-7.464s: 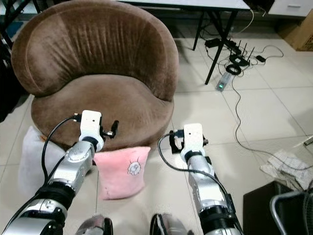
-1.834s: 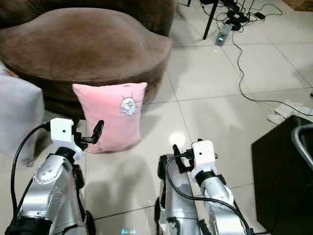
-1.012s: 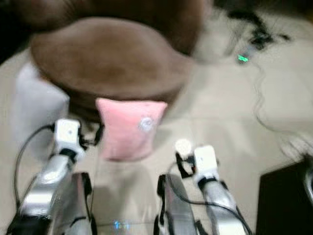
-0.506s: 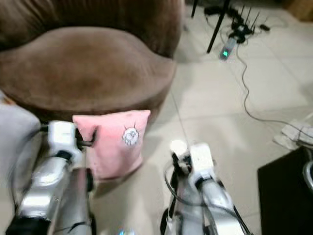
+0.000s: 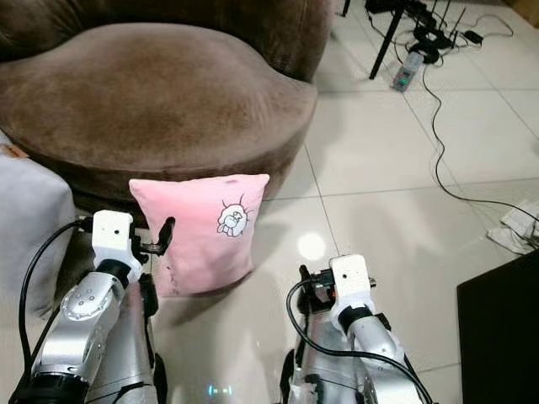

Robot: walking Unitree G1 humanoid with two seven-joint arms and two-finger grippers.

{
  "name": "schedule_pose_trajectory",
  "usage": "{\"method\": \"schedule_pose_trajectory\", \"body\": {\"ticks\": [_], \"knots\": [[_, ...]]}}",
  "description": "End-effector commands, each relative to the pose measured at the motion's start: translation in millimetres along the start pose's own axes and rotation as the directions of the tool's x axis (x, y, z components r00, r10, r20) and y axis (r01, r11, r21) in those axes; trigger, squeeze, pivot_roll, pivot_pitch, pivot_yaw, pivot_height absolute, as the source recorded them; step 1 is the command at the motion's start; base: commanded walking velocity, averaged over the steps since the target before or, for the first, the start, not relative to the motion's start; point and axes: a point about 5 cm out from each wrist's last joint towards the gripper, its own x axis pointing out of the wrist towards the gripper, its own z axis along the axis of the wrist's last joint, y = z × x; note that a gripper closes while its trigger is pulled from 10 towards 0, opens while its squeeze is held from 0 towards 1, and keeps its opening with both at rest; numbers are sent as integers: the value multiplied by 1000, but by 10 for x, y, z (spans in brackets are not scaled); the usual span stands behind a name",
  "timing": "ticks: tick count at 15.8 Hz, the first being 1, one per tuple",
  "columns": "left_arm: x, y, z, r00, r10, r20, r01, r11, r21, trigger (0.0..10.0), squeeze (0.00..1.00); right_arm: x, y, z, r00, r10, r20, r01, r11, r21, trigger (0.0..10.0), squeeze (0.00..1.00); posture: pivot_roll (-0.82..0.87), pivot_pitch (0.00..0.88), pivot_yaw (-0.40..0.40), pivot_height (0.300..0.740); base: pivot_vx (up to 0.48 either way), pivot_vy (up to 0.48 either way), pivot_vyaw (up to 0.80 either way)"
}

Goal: Move the pillow to the sofa from floor

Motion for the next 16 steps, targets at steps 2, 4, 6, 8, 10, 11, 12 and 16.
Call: {"method": "schedule_pose_trajectory", "body": {"ticks": [2,4,6,8,10,11,12,16], "knots": [[-15,-4,-22,1000,5,-6,-5,1000,-2,10000,0,-25,-36,-47,1000,-8,-20,8,1000,-11,10000,0,-68,202,-91,446,386,285,0],[-14,-1,-18,1000,7,-2,-7,1000,10,10000,0,-28,-42,-59,1000,-8,-25,8,1000,-13,10000,0,-68,202,-89,446,382,289,0],[-2,-6,-18,1000,-8,-8,9,999,43,10000,0,-28,-38,-75,999,-6,-31,6,1000,-14,10000,0,-69,203,-89,446,133,0,0],[17,7,-46,999,4,-40,-2,998,65,10000,0,-29,-33,-87,999,-6,-35,6,1000,-13,10000,0,-71,203,-87,446,0,0,0],[19,-1,-51,999,-5,-43,7,998,61,10000,0,-41,-29,-111,999,-8,-42,8,1000,-13,10000,0,-74,205,-84,446,0,0,0],[17,-8,-52,999,-12,-44,15,998,65,10000,0,-49,-25,-121,999,-9,-45,9,1000,-12,10000,0,-75,206,-83,446,0,0,0],[18,-5,-46,999,-16,-42,19,997,72,10000,0,-50,-23,-123,999,-10,-46,9,1000,-11,10000,0,-76,208,-83,446,0,0,0],[20,16,-17,1000,-5,-21,6,999,45,10000,0,-64,-21,-147,999,-11,-53,10,1000,-11,10000,0,-78,212,-82,446,465,0,0]]}}
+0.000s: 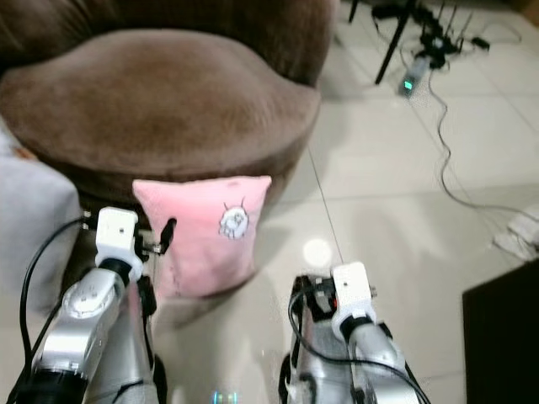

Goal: Move the pillow to the sofa from floor

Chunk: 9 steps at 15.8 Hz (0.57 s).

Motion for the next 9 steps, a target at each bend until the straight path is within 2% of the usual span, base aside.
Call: {"method": "schedule_pose_trajectory", "body": {"ticks": [1,6,7,9], "knots": [[-10,4,-7,1000,1,0,-1,1000,-14,10000,0,-18,-28,-6,1000,-9,-2,9,1000,-17,10000,0,-79,212,-82,446,458,0,0],[-4,-20,-24,1000,-5,-12,4,999,-32,10000,0,-20,-58,-4,1000,-20,0,20,1000,-18,10000,0,-82,213,-84,446,431,0,0],[3,-22,-18,1000,1,-7,-1,999,-33,10000,0,-20,-59,-2,1000,-22,0,22,1000,-17,10000,0,-86,213,-82,446,330,349,0],[19,-31,-9,1000,-3,-14,3,1000,-9,10000,0,-20,-61,-2,1000,-24,0,24,1000,-15,10000,0,-86,212,-81,446,0,0,0]]}}
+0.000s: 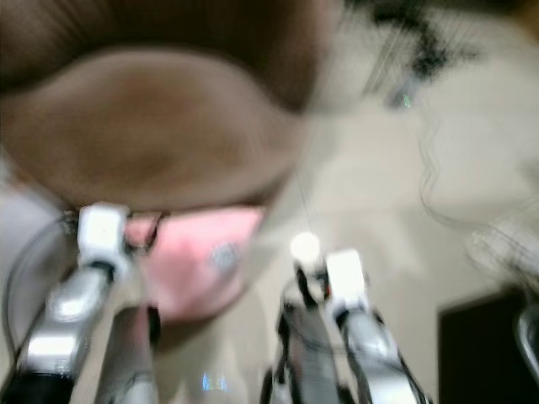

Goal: Move the pillow to the sofa from floor

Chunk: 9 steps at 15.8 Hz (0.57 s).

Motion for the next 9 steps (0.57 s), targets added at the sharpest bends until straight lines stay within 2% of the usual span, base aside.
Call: {"method": "schedule_pose_trajectory", "body": {"ticks": [1,7,8,9], "knots": [[17,-146,-13,999,-39,-11,39,999,-2,10000,0,-100,-81,-197,995,-36,-89,36,999,1,10000,0,-87,214,-78,446,0,0,0],[12,-145,-79,997,-47,-54,47,999,4,10000,0,-116,-66,-216,995,-34,-93,35,999,3,10000,0,-91,208,-74,446,0,0,0],[30,-125,-101,994,-71,-83,71,997,-5,10000,0,-116,-64,-218,995,-32,-94,32,999,2,10000,0,-92,205,-73,446,0,0,0],[71,-12,-114,988,-86,-126,86,996,-7,10000,0,-117,-57,-221,995,-31,-95,31,1000,2,10000,0,-89,203,-71,446,0,0,0]]}}
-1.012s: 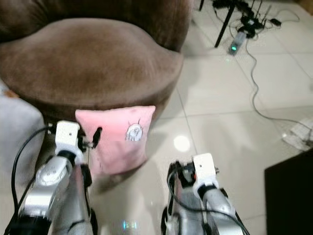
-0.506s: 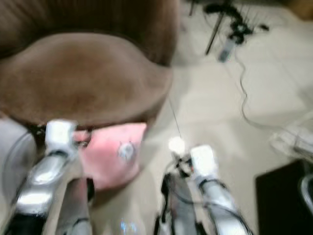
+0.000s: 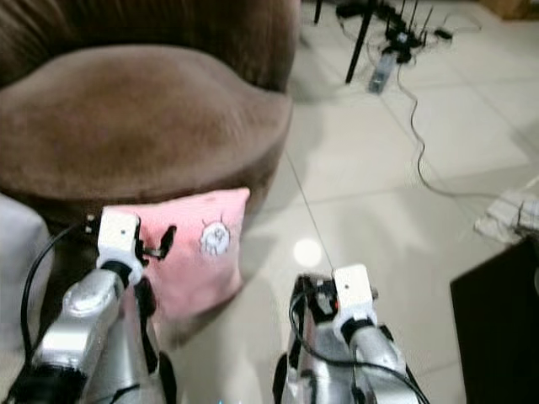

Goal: Move the pillow to the sofa from floor

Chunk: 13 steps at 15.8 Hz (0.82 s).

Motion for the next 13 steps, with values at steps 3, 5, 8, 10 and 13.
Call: {"method": "schedule_pose_trajectory", "body": {"ticks": [3,5,8,10,13], "knots": [[65,352,94,998,2,-56,3,997,76,10000,0,-30,-19,-40,1000,-10,-18,10,1000,-14,10000,0,-91,200,-57,446,0,0,0],[97,619,241,997,35,-64,-24,988,154,10000,0,-54,-13,-71,1000,-16,-25,16,1000,-9,10000,0,-95,199,-51,446,0,0,0],[138,910,563,997,18,-68,1,963,270,10000,0,-103,-16,-126,999,-26,-41,26,1000,-2,10000,0,-101,202,-43,446,0,0,0],[186,951,681,997,-13,-82,39,947,319,10000,0,-107,-8,-134,999,-29,-43,29,1000,0,10000,0,-102,205,-40,446,0,0,0],[346,798,647,956,-168,-240,250,895,368,10000,0,-130,56,-123,999,-32,-38,32,999,12,10000,0,-126,227,-12,446,0,0,0]]}}
